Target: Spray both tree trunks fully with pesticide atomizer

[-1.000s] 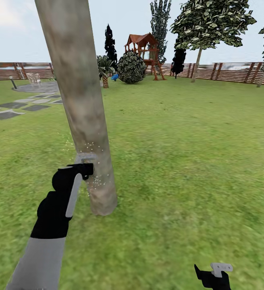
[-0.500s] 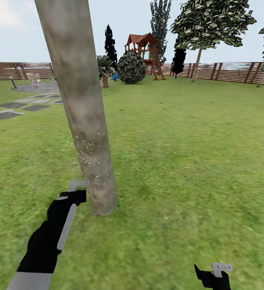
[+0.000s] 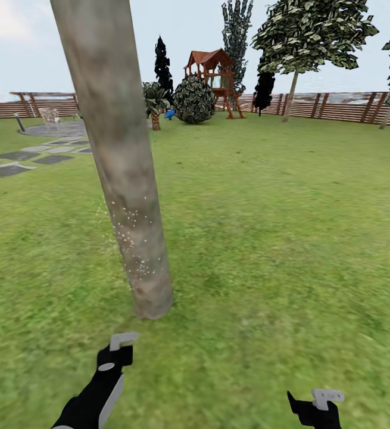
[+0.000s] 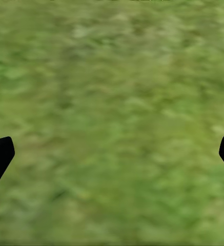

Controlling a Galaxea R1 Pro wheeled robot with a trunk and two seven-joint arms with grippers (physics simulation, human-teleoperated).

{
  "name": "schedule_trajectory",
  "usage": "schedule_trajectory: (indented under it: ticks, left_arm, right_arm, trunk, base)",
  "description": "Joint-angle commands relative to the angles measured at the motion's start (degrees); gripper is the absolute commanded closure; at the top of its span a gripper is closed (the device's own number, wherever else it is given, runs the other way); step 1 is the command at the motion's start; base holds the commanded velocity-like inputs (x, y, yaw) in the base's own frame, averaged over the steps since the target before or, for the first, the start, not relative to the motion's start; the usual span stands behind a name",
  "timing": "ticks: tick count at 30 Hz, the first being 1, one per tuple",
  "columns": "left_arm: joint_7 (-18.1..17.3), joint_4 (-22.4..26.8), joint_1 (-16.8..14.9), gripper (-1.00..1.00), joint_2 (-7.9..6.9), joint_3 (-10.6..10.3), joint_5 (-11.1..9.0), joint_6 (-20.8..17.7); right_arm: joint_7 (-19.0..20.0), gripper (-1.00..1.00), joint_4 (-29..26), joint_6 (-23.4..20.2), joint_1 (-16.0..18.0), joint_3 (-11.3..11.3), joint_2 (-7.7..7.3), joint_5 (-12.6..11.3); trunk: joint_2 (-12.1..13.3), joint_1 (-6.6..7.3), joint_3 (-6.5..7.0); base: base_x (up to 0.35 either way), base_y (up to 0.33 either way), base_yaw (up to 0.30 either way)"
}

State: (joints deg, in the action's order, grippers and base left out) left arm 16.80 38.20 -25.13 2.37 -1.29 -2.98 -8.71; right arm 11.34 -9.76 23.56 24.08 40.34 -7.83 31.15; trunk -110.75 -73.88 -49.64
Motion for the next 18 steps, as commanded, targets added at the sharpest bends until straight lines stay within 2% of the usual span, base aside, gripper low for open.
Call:
schedule_trajectory:
  ticks: [1,5,13,18]
  left_arm:
    - [0.0,0.0,0.0,1.0,-0.01,0.0,0.0,0.2]
    - [0.1,-0.4,0.0,1.0,-0.05,0.4,0.0,4.2]
    - [0.1,-0.8,0.0,1.0,0.0,0.5,-0.1,4.5]
    - [0.2,-0.8,0.0,1.0,0.08,0.5,-0.1,4.3]
  right_arm:
    - [0.0,-1.0,0.0,0.0,0.0,0.0,0.0,0.0]
    - [0.1,-1.0,0.0,0.0,0.0,0.0,0.01,0.0]
    - [0.1,-1.0,0.0,0.0,0.0,0.0,0.01,0.0]
    - [0.1,-1.0,0.0,0.0,0.0,0.0,0.02,0.0]
  trunk:
    - [0.0,0.0,0.0]
    - [0.0,0.0,0.0]
    - [0.0,0.0,0.0]
    - [0.0,0.0,0.0]
  base:
    - [0.092,-0.203,0.0]
    - [0.109,-0.243,0.0]
    - [0.046,-0.265,0.002]
    - [0.0,-0.272,0.19]
